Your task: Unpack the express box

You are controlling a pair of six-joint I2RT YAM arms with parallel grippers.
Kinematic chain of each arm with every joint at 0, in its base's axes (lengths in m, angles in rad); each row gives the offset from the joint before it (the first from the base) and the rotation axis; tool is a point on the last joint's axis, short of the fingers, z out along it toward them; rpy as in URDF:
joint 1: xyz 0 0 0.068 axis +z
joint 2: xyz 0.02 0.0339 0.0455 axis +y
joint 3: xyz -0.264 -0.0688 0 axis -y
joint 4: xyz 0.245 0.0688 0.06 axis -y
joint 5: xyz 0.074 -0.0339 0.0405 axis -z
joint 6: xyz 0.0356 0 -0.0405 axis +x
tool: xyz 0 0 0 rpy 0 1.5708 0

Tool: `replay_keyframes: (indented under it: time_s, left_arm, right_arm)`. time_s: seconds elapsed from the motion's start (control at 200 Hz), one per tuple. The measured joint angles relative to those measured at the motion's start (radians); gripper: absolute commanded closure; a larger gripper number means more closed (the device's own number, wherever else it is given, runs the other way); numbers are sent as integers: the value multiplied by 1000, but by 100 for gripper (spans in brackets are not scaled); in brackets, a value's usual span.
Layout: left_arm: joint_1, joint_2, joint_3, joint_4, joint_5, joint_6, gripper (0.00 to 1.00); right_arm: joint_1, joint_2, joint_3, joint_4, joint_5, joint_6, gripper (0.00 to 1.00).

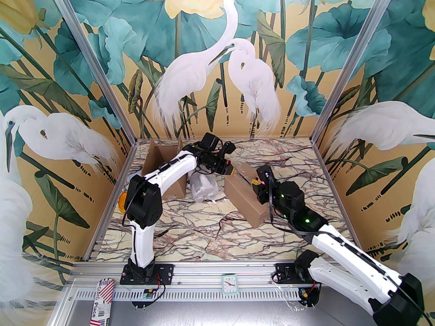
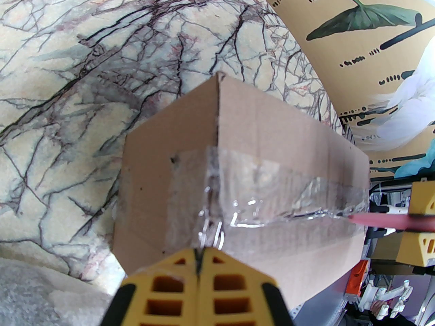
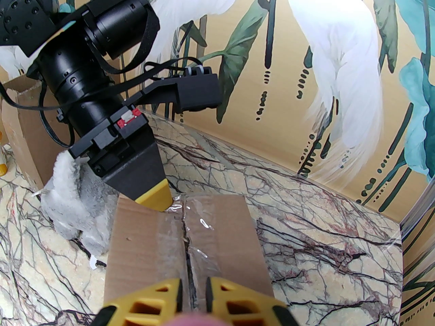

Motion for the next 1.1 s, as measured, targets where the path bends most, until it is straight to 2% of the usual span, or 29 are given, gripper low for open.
replay_keyframes:
  time_s: [0.865,1.1]
  left_arm:
    - [3,-10,-31,20,38,-56,100]
    - [27,-38,-70,35,35,-64,100]
  right_arm:
    - [-2,-125,-18,-104,10,59,100]
    - [-2,-130,-18,-121,1,59,100]
